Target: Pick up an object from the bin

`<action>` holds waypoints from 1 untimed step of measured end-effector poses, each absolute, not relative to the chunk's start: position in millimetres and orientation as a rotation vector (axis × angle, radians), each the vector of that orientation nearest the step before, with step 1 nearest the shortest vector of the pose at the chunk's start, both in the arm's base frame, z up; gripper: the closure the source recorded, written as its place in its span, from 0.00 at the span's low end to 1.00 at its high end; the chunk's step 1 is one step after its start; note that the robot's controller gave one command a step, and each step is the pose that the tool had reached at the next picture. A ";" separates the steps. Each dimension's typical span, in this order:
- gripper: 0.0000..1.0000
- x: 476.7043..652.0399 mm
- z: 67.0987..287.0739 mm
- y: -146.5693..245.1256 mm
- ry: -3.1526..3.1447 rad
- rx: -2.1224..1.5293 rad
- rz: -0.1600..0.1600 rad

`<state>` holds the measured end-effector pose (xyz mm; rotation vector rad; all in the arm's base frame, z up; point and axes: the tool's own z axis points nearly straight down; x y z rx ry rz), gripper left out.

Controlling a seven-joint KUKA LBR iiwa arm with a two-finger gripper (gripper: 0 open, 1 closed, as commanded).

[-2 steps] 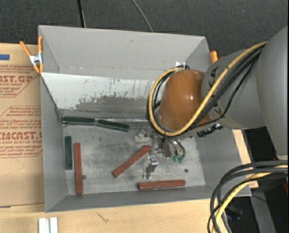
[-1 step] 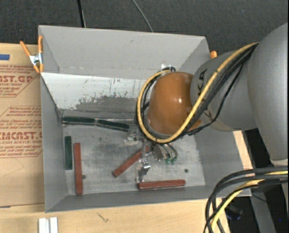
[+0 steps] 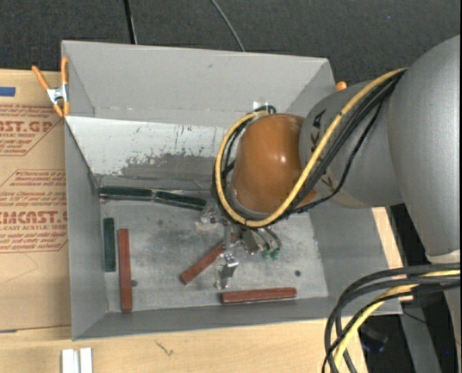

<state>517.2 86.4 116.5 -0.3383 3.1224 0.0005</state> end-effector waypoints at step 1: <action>0.00 521.3 70.5 99.8 3.113 -0.334 0.002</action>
Offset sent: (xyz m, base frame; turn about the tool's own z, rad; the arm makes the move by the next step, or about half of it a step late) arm -0.0020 0.0078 -0.0465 -0.0830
